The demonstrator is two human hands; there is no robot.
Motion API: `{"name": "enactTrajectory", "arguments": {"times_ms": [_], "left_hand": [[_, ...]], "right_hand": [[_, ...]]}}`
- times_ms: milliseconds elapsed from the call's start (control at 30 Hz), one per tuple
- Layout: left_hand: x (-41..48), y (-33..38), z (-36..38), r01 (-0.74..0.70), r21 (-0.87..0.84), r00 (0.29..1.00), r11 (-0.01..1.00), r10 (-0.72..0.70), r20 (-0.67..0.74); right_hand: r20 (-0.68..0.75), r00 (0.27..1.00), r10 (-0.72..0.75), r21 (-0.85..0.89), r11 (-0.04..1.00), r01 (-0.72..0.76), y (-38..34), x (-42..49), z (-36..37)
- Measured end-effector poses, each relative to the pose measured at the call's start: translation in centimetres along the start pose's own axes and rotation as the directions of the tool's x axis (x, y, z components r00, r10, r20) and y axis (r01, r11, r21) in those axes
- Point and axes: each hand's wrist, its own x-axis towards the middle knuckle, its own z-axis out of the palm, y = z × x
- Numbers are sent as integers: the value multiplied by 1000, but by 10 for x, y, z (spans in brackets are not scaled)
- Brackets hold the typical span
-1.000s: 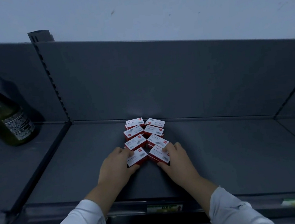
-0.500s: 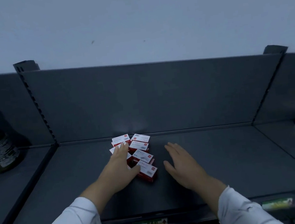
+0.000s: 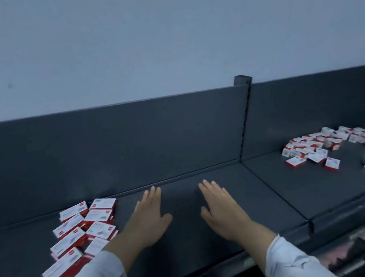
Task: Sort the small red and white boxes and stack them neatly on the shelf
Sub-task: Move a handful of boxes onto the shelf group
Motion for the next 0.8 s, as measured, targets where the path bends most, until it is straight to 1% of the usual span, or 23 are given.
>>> {"name": "enactTrajectory", "arguments": {"times_ms": [100, 267, 567, 667, 800], "left_hand": [[19, 48, 19, -67, 9, 997, 998, 67, 39], [45, 131, 53, -137, 29, 988, 990, 134, 82], [74, 282, 109, -245, -4, 960, 970, 243, 140], [81, 323, 126, -271, -4, 951, 963, 268, 154], [93, 363, 149, -300, 23, 936, 954, 289, 201]], "right_hand": [[-16, 999, 36, -4, 999, -36, 41, -14, -20], [-35, 996, 85, 1, 996, -85, 113, -40, -50], [-60, 981, 186, -31, 982, -188, 249, -100, -116], [-64, 972, 227, -17, 973, -229, 283, -114, -130], [-18, 967, 254, -50, 966, -254, 313, -124, -139]]}}
